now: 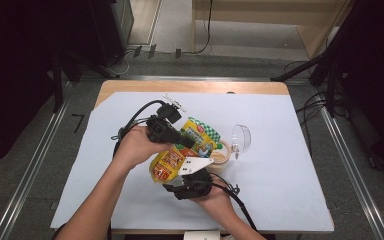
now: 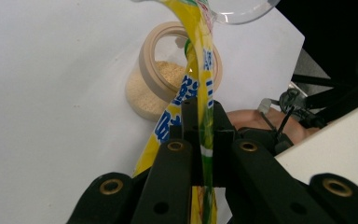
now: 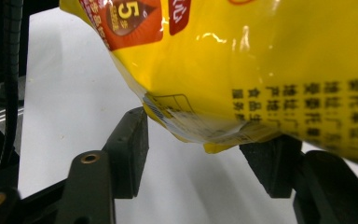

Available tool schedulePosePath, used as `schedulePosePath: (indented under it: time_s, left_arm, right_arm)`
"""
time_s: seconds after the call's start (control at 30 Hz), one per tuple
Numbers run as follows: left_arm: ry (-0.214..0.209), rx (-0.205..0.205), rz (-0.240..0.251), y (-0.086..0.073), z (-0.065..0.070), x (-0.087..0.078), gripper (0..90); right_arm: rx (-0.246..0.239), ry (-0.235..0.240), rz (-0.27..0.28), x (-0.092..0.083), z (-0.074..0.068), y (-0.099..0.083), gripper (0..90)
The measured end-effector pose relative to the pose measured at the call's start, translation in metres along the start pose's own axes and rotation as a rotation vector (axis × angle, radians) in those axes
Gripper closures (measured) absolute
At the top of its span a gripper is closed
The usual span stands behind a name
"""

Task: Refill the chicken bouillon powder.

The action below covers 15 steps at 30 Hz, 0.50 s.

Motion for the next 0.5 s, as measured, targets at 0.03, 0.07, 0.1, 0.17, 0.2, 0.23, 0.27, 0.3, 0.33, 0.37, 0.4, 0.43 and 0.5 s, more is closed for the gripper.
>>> schedulePosePath:
  time_s: [0.03, 0.07, 0.1, 0.17, 0.2, 0.23, 0.27, 0.3, 0.33, 0.37, 0.4, 0.43, 0.5]
  left_arm:
    - [-0.003, 0.001, 0.002, -0.001, 0.000, -0.001, 90.0]
    - [-0.007, 0.008, -0.001, -0.002, -0.001, -0.002, 90.0]
    - [-0.007, 0.005, 0.002, -0.003, -0.001, -0.003, 90.0]
    - [-0.011, 0.003, 0.009, -0.004, -0.004, -0.006, 90.0]
    - [-0.015, 0.008, 0.013, -0.005, -0.005, -0.008, 90.0]
    - [-0.026, 0.009, 0.019, -0.006, -0.006, -0.010, 90.0]
    - [-0.033, 0.008, 0.026, -0.006, -0.006, -0.012, 90.0]
    - [-0.038, 0.008, 0.031, -0.006, -0.007, -0.014, 90.0]
    - [-0.043, 0.012, 0.034, -0.007, -0.008, -0.015, 90.0]
    - [-0.052, 0.016, 0.037, -0.007, -0.008, -0.017, 90.0]
    - [-0.059, 0.022, 0.040, -0.007, -0.008, -0.019, 90.0]
    - [-0.063, 0.024, 0.048, -0.008, -0.009, -0.020, 90.0]
    - [-0.068, 0.023, 0.061, -0.008, -0.010, -0.024, 90.0]
  right_arm:
    - [-0.002, -0.001, -0.002, 0.000, 0.000, 0.000, 42.9]
    - [0.000, -0.002, -0.003, 0.000, 0.000, 0.000, 42.6]
    - [0.002, 0.000, -0.002, 0.000, 0.001, 0.000, 42.3]
    - [0.012, 0.008, -0.001, 0.000, 0.001, 0.000, 42.0]
    - [0.017, 0.012, 0.003, 0.000, 0.001, 0.000, 41.8]
    - [0.019, 0.014, 0.009, -0.001, 0.001, 0.000, 41.7]
    - [0.024, 0.014, 0.010, -0.001, 0.001, 0.001, 41.3]
    - [0.016, 0.006, 0.015, -0.002, 0.002, 0.001, 41.0]
    - [0.016, 0.005, 0.020, -0.003, 0.002, 0.001, 41.0]
    - [0.014, 0.003, 0.022, -0.003, 0.002, 0.001, 40.3]
    - [0.023, 0.006, 0.022, -0.003, 0.002, 0.001, 39.9]
    - [0.019, 0.000, 0.024, -0.004, 0.003, 0.001, 39.8]
    - [0.020, -0.003, 0.029, -0.005, 0.004, 0.002, 39.8]
Point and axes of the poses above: each handheld gripper's, and its own axes: x roughly forward along the jaws, y roughly out of its top, z roughly to its right, the point moved 2 cm from there along x, roughly forward along the jaws, and after that the axes turned 2 degrees about -x, right-handed, at the moved point
